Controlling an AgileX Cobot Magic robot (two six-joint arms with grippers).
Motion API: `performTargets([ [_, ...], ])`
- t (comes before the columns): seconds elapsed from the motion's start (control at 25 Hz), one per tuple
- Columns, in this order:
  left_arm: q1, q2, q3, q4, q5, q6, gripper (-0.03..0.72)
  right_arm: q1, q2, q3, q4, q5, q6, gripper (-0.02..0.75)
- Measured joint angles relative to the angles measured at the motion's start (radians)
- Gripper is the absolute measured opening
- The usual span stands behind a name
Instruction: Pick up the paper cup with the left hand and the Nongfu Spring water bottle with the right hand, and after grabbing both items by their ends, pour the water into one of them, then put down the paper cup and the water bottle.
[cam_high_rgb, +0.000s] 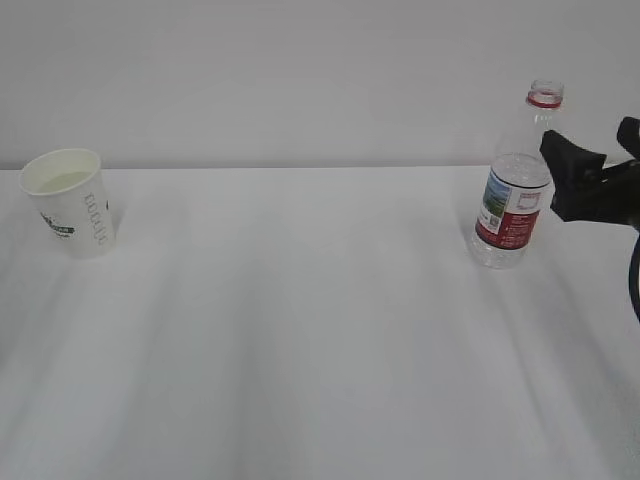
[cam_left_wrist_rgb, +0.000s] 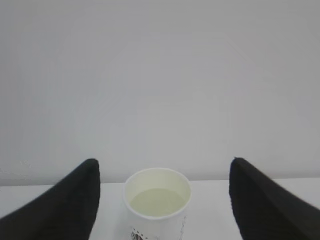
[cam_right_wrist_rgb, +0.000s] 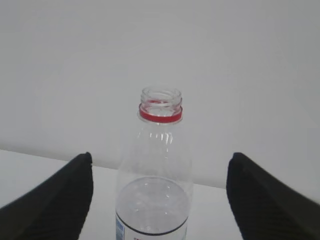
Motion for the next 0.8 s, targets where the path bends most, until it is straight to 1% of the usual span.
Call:
performTargets([
  [0.2,0.0,-0.114,-0.07,-0.003,0.142,0.0,0.587,0.0,-0.091,0.0,0.0,0.074,0.0,0.625],
  [0.4,0.0,-0.211,-0.138,-0.005,0.288,0.004,0.586,0.0,-0.19,0.002,0.0,0.184,0.0,0.615],
  [0.64,0.0,-0.316,-0.19,-0.005,0.423,0.047,0.572,0.0,-0.313,0.002,0.0,0.303,0.0,0.609],
  [0.8,0.0,-0.392,-0.194,-0.007,0.477,0.117,0.57,0.0,-0.391,0.003,0.0,0.382,0.0,0.608],
])
